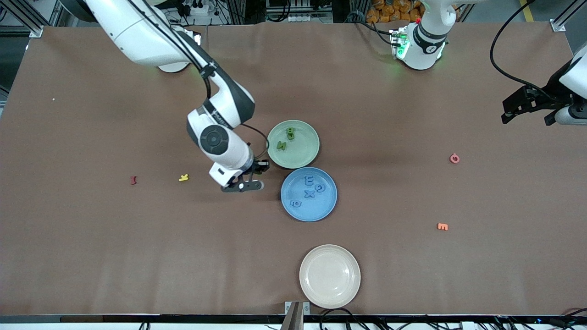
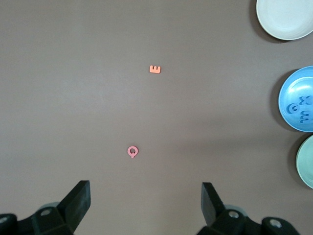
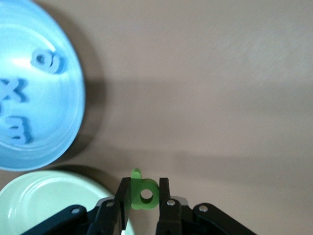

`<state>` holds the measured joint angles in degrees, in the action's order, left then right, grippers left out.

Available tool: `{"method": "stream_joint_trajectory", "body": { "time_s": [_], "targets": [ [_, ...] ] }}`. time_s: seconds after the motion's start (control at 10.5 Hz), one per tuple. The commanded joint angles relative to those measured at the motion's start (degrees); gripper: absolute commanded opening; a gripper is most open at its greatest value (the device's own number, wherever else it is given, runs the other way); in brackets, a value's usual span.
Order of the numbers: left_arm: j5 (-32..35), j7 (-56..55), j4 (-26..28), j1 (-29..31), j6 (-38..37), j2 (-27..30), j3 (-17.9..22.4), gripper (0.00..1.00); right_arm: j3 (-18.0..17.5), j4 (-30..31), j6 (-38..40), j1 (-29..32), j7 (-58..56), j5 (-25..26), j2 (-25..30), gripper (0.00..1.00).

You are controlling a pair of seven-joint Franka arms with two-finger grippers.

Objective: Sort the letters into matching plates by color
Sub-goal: 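Carry the green b over the green plate with the right gripper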

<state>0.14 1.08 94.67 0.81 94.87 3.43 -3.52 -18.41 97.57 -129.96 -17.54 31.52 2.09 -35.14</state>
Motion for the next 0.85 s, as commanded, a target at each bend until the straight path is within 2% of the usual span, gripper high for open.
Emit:
{"method": "stream_joint_trajectory", "body": {
  "time_s": [0.0,0.57,0.76],
  "targets": [
    [-1.1,1.7,-0.2,0.3,-0.3,0.1,0.1,1.00,-0.7,2.3,0.1,-3.5,6.3,-0.2,1.2,0.00],
    [-1.1,1.7,-0.2,0.3,-0.3,0.1,0.1,1.00,-2.4,5.3,-0.4,-9.6,15.5,0.5,2.0,0.00],
    [-1.1,1.7,-0.2,0.3,-0.3,0.1,0.1,1.00,-2.4,7.5,-1.5,-10.7,17.8,2.7,1.9,0.00]
  ]
}}
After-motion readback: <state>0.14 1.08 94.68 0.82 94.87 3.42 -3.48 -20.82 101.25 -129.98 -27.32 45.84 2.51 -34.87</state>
